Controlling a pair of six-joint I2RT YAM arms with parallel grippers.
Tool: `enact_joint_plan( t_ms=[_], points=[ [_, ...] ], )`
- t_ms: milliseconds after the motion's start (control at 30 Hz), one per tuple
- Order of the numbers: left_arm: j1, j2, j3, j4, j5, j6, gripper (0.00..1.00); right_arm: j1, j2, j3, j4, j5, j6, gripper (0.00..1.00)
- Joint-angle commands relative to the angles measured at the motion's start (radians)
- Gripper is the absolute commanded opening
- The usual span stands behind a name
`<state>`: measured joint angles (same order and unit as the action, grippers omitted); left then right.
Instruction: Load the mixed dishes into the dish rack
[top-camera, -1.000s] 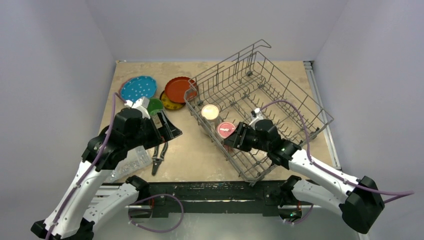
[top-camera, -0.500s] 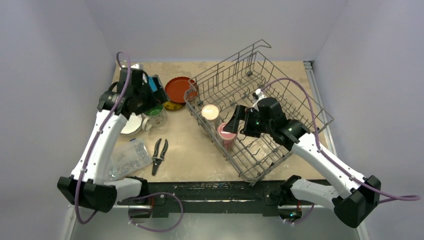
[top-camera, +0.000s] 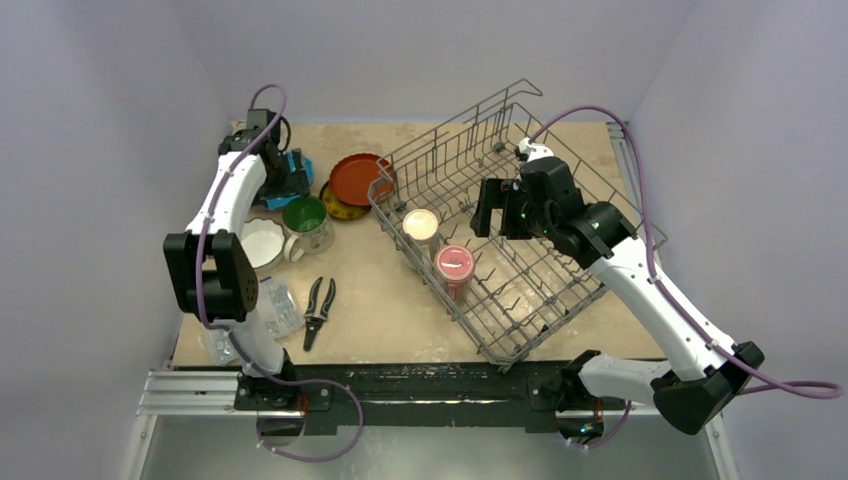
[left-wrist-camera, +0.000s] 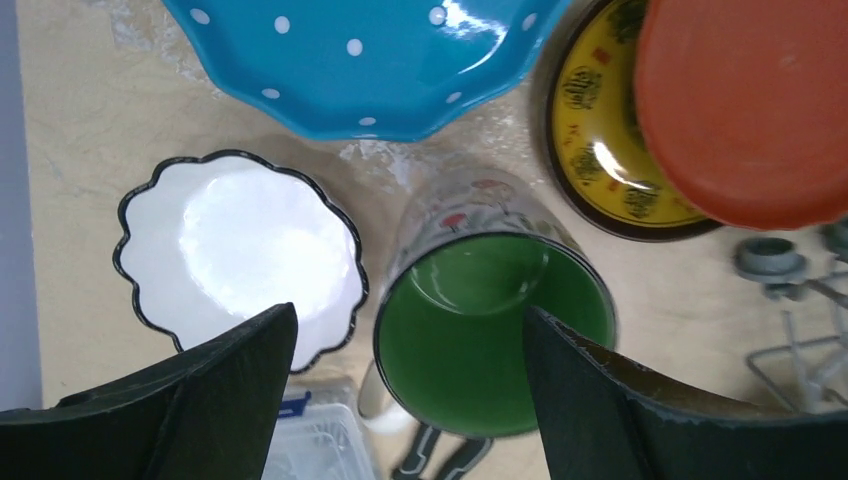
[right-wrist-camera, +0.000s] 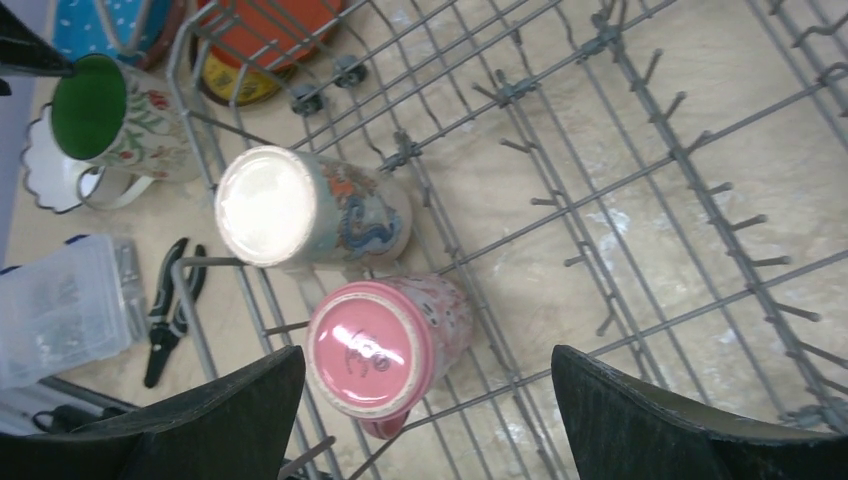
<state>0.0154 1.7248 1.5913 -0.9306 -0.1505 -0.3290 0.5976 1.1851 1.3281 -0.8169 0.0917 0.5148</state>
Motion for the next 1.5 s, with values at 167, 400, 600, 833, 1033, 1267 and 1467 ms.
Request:
enact_joint_plan(
  t_ms=[167, 400, 600, 833, 1033, 1267, 1467],
  points=[
    [0.028, 0.176, 0.039, 0.001, 0.043, 0.145, 0.60, -0.066, -0.007, 0.043, -0.020, 0.084, -0.084, 0.94],
    [0.026, 0.177, 0.070, -0.023, 0.125, 0.114, 0.13, -0.076, -0.029, 0.016, 0.018, 0.091, -0.082, 0.95],
    [0.026, 0.088, 0.078, -0.098, 0.127, 0.038, 0.00, -0.077, -0.051, -0.010, 0.030, 0.057, -0.059, 0.94],
    [0.026, -0.134, 0.077, -0.204, 0.134, -0.034, 0.00, -0.077, -0.070, -0.046, 0.038, 0.023, -0.080, 0.94],
    [0.025, -0.358, 0.025, -0.260, 0.245, -0.126, 0.00, -0.077, -0.049, -0.024, 0.016, -0.039, -0.097, 0.94],
    [0.010, -0.692, -0.225, 0.046, 0.605, -0.430, 0.00, -0.077, -0.049, -0.056, 0.074, -0.231, -0.049, 0.92],
    [-0.142, -0.783, -0.316, 0.507, 0.786, -0.867, 0.00, -0.076, -0.127, -0.064, 0.121, -0.465, 0.014, 0.94]
  ],
)
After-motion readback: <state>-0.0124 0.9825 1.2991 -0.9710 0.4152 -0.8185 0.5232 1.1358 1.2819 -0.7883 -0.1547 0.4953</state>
